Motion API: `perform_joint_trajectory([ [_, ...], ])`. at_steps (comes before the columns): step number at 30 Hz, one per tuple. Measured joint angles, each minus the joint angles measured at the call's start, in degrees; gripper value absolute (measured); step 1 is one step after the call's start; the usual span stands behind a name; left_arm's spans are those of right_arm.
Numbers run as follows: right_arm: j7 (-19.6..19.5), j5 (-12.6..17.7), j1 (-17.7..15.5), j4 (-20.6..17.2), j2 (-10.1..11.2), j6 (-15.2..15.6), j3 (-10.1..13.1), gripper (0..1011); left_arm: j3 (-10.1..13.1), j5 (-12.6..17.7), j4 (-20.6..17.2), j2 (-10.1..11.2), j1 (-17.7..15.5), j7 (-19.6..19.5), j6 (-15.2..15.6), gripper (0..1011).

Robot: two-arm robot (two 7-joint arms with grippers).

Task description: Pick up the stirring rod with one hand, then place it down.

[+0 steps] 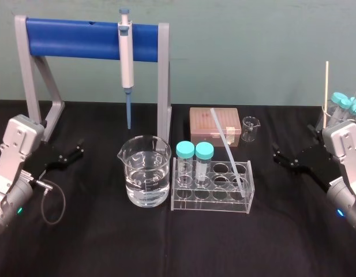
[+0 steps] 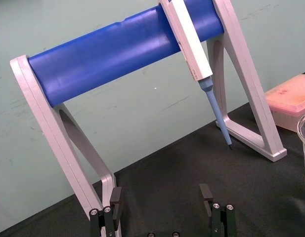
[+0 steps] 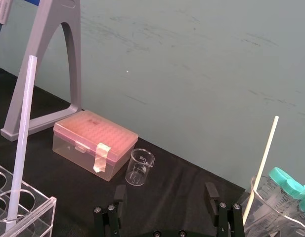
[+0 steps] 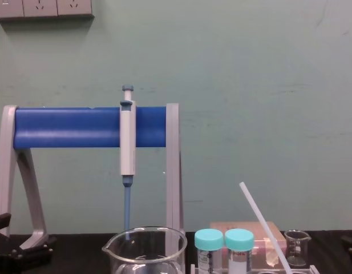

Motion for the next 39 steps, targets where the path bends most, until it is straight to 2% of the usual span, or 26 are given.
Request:
perform_joint_trajectory([
  [6, 0.02, -0.01, -0.01, 0.00, -0.01, 0.00, 0.03, 1003, 0.00, 0.00, 0.00, 0.00, 0.00, 0.00, 0.00, 1000],
  [11, 0.99, 1.07, 0.00, -0.20, -0.50, 0.43, 1.49, 1003, 0.00, 0.00, 0.00, 0.00, 0.00, 0.00, 0.00, 1000],
  [16, 5.31, 6.79, 0.42, -1.79, -1.85, 1.78, 4.40, 1003, 0.00, 0.00, 0.00, 0.00, 0.00, 0.00, 0.00, 1000],
  [17, 5.31, 6.79, 0.42, -1.79, -1.85, 1.78, 4.40, 1003, 0.00, 0.00, 0.00, 0.00, 0.00, 0.00, 0.00, 1000],
  [23, 12.16, 13.58, 2.13, -3.38, -3.91, 4.67, 6.28, 1003, 0.00, 0.00, 0.00, 0.00, 0.00, 0.00, 0.00, 1000],
  [26, 14.94, 15.54, 3.26, -3.52, -4.88, 5.94, 6.36, 1003, 0.00, 0.00, 0.00, 0.00, 0.00, 0.00, 0.00, 1000],
  [33, 19.27, 16.17, 5.65, -2.98, -6.48, 7.17, 5.28, 1003, 0.00, 0.00, 0.01, 0.00, 0.00, 0.00, 0.00, 1000],
  [39, 22.89, 14.74, 8.12, -1.52, -7.69, 7.68, 3.46, 1003, 0.00, 0.00, 0.00, 0.00, 0.00, 0.00, 0.00, 1000],
])
